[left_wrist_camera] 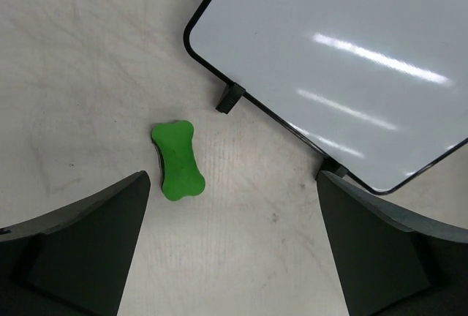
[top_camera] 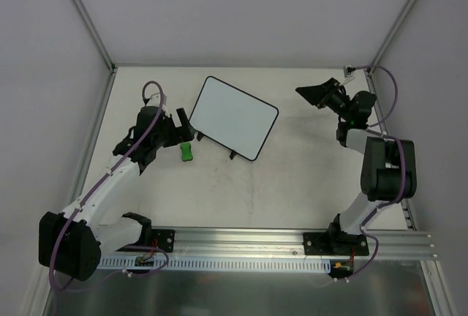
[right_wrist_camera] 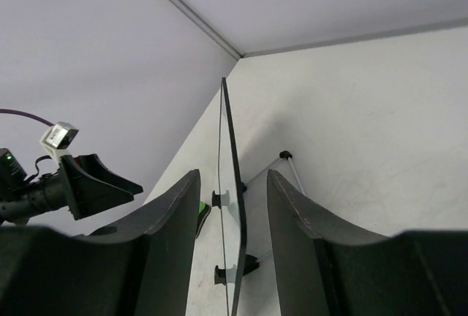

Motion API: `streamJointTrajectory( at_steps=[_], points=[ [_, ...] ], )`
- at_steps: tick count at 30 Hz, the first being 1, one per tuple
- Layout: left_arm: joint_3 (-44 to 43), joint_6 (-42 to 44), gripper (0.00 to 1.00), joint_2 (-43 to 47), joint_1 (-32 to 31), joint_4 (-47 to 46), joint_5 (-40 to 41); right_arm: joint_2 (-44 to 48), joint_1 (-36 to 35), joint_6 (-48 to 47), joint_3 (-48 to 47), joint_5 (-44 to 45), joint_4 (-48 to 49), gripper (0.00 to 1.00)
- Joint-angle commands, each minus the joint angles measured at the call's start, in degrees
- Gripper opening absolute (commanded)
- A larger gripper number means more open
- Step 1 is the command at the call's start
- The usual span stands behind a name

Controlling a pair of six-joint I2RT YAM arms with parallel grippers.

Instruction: Erase the whiteboard

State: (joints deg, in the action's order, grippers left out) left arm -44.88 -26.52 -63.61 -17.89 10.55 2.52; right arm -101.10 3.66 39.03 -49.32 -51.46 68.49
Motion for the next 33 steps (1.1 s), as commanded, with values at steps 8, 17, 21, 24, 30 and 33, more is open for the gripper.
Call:
streamJointTrajectory(
  at_steps=[8, 17, 21, 24, 30, 33],
  points=[
    [4.71, -2.48, 0.99, 12.89, 0.66, -0.17, -1.82, 29.62, -0.06, -16.78, 6.23, 8.56, -29.63, 0.69],
    [11.30, -2.22, 0.99, 22.29, 0.66, -0.17, -2.35, 57.28, -3.13, -28.63, 25.05, 18.57, -49.75, 0.98],
    [14.38, -2.66, 0.99, 25.55, 0.58, -0.26, -4.97, 67.51, -3.57, -28.04, 31.29, 18.77, -54.15, 0.99],
    [16.48, -2.57, 0.99, 27.22, 0.58, -0.17, -6.03, 71.81, -5.50, -28.73, 33.32, 18.50, -59.76, 0.99],
    [21.67, -1.25, 0.99, 33.54, 0.66, -0.17, -6.39, 80.69, -7.70, -29.98, 37.09, 21.23, -68.22, 0.99],
    [23.17, 0.15, 0.99, 38.29, 0.58, -0.09, -5.69, 85.35, -7.79, -29.88, 38.42, 20.52, -68.22, 0.99]
  ],
)
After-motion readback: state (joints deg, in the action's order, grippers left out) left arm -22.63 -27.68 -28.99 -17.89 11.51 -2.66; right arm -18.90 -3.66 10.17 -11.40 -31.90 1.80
